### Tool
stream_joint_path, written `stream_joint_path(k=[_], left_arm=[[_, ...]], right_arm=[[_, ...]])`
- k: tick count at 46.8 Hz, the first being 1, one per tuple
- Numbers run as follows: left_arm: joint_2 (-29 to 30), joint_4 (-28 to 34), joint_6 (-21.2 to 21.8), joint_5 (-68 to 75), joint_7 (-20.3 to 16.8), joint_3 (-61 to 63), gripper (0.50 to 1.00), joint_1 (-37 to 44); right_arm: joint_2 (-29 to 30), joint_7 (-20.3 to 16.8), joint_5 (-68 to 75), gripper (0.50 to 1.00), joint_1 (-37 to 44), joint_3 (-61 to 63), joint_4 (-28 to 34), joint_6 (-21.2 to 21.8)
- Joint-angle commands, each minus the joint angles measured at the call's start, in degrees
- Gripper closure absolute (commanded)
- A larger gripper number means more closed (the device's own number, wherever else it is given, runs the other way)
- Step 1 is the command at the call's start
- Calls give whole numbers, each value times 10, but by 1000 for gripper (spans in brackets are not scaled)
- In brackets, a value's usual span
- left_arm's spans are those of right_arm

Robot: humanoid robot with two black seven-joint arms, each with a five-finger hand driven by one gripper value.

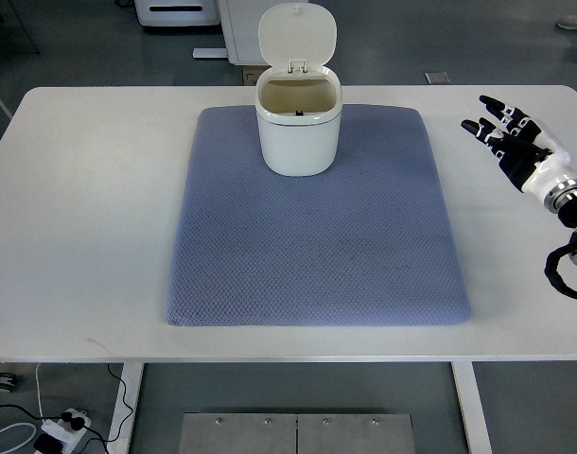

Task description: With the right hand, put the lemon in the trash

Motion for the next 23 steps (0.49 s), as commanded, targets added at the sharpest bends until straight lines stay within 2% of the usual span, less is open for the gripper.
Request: stream_joint_path(k=[1,11,23], left_arm=[[0,0,0,0,0,0,500,0],[0,0,0,0,0,0,500,0],[0,0,0,0,0,0,500,0]], right_arm=[[19,-3,14,500,-1,14,-30,18],[95,-24,38,500,0,66,-155,60],[101,-34,36,500,1,70,-168,72]])
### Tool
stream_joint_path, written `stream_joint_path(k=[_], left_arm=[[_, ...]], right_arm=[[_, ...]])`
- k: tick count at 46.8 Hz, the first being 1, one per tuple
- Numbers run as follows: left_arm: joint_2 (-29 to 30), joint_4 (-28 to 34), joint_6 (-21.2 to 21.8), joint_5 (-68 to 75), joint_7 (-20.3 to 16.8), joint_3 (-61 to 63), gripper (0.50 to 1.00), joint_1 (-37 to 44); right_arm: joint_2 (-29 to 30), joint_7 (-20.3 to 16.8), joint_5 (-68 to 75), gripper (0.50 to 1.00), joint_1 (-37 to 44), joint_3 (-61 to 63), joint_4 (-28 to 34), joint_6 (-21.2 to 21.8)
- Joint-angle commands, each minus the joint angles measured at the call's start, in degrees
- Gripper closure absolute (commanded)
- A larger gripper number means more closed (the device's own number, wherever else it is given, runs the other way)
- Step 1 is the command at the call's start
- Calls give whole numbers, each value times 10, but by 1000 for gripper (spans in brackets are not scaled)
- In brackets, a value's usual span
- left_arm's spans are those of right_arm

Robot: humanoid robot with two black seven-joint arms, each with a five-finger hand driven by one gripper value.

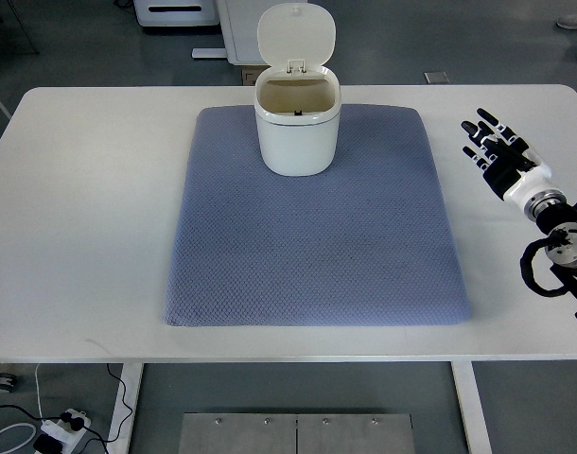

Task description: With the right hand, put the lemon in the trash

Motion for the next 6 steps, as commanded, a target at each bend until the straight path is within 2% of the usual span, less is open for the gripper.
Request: stream_joint_path(k=[1,6], left_arm=[[0,0,0,0,0,0,500,0],[0,0,0,0,0,0,500,0]], right_arm=[[-1,2,-1,500,1,-1,1,0],[-1,4,-2,500,1,-4,1,0]])
